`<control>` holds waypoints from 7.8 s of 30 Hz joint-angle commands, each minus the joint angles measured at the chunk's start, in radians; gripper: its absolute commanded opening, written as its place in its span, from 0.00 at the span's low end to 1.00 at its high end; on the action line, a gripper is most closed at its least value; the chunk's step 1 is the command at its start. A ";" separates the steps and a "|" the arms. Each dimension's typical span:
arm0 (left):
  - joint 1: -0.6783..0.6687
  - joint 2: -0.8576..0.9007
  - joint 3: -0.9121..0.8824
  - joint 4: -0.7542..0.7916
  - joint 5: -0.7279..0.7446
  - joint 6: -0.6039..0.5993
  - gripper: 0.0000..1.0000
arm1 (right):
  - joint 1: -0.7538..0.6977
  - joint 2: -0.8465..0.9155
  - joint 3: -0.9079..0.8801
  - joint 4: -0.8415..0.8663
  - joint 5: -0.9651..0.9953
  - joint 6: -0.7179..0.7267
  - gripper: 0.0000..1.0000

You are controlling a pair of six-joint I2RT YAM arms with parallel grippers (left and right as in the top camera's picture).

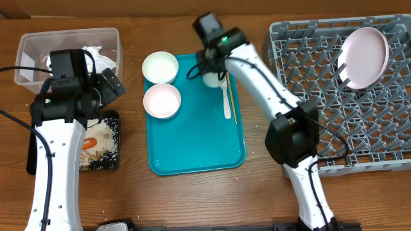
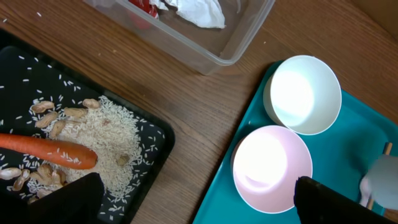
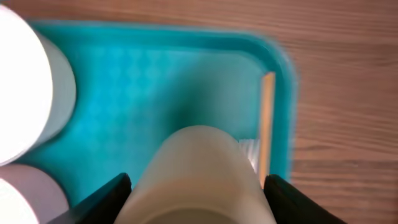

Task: Sort waste into correct bins and load items into the dishwasher rack
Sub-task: 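Reach the right gripper to the teal tray and grasp the white cup, then carry the cup right and set it upside down in the rack, then move the right gripper back to the tray and grasp the pink bowl, then carry the pink bowl to the rack and place it inverted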

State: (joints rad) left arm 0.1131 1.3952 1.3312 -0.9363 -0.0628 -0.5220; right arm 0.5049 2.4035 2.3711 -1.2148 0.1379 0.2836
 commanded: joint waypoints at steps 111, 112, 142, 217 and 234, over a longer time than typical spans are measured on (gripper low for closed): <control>0.003 0.002 0.007 0.001 0.004 -0.010 1.00 | 0.372 -0.033 -0.382 0.200 -0.121 -0.157 0.51; 0.003 0.002 0.007 0.001 0.004 -0.010 1.00 | 0.370 -0.033 -0.382 0.185 -0.108 -0.154 0.50; 0.003 0.002 0.007 0.001 0.004 -0.010 1.00 | 0.300 -0.035 -0.266 0.047 -0.283 -0.141 0.37; 0.003 0.002 0.007 0.001 0.004 -0.010 1.00 | -1.151 -0.728 -0.911 -0.011 -1.441 -0.546 0.04; 0.003 0.002 0.007 0.001 0.004 -0.010 1.00 | -1.181 -0.722 -1.122 0.161 -1.331 -0.538 0.04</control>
State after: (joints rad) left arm 0.1131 1.3952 1.3312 -0.9360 -0.0628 -0.5224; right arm -0.6792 1.6939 1.2545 -1.0515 -1.2285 -0.2443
